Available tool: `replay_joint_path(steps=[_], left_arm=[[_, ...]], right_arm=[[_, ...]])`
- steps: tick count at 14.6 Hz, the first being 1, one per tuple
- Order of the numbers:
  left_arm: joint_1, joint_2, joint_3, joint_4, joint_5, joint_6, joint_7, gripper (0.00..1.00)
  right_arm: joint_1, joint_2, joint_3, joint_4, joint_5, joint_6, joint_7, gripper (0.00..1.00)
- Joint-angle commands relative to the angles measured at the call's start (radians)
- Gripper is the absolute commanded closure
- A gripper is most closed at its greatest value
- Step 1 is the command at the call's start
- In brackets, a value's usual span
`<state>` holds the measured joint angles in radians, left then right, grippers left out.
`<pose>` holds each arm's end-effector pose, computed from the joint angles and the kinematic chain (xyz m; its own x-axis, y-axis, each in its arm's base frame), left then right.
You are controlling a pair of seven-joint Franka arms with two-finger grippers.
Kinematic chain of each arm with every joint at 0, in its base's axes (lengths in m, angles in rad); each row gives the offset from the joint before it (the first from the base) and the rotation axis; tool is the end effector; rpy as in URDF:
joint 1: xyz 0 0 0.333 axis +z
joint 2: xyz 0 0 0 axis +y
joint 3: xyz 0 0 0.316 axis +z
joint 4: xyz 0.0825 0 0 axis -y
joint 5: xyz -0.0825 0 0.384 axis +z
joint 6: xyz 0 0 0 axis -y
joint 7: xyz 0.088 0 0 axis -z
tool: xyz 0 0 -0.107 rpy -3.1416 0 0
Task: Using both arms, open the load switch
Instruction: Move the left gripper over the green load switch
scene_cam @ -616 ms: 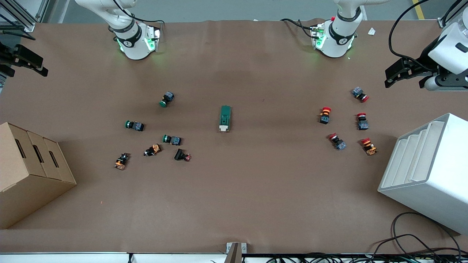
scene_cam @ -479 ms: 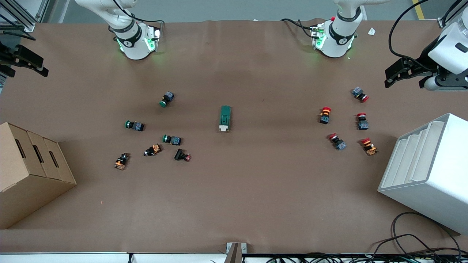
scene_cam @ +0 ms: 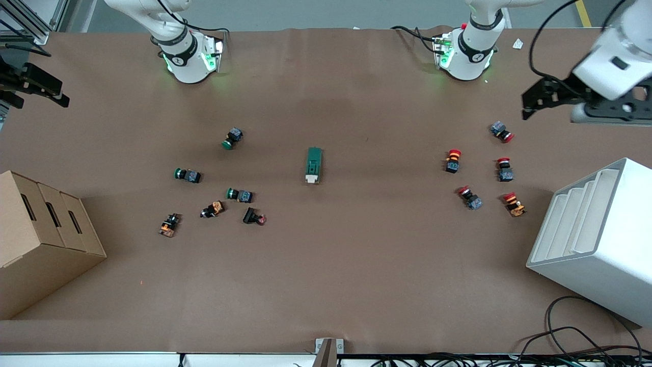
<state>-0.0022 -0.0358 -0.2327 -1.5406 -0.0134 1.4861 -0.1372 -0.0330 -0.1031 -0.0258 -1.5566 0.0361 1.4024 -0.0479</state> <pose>0.5195 -0.1285 0.6502 0.9950 -0.0983 -0.0202 -0.0983 -0.9952 0.0024 0.5030 -0.0261 0.6714 0.9988 -0.0045 -0.0491 -0.0066 -0.9991 -0.0409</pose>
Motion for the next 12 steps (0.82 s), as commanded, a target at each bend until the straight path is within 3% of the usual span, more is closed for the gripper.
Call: replay_joint_path(steps=[1, 7, 9, 10, 12], left_arm=[[-0.024, 0.027, -0.08, 0.022, 0.009, 0.006, -0.14, 0.0], [-0.05, 0.08, -0.385, -0.042, 0.024, 0.161, -0.626, 0.0], [-0.129, 0.129, -0.425, -0.081, 0.11, 0.25, -0.77, 0.0], [-0.184, 0.161, -0.427, -0.091, 0.146, 0.284, -0.841, 0.0], [-0.29, 0.239, -0.427, -0.093, 0.241, 0.336, -1.017, 0.0]], right_arm=[[-0.022, 0.017, 0.004, 0.015, 0.016, 0.003, -0.009, 0.0], [-0.025, 0.167, 0.0, 0.036, 0.002, 0.048, -0.015, 0.0], [-0.027, 0.239, -0.002, 0.038, -0.011, 0.07, -0.015, 0.0], [-0.025, 0.291, -0.002, 0.04, -0.059, 0.072, -0.015, 0.0], [-0.038, 0.316, 0.0, 0.044, -0.091, 0.085, -0.012, 0.0]])
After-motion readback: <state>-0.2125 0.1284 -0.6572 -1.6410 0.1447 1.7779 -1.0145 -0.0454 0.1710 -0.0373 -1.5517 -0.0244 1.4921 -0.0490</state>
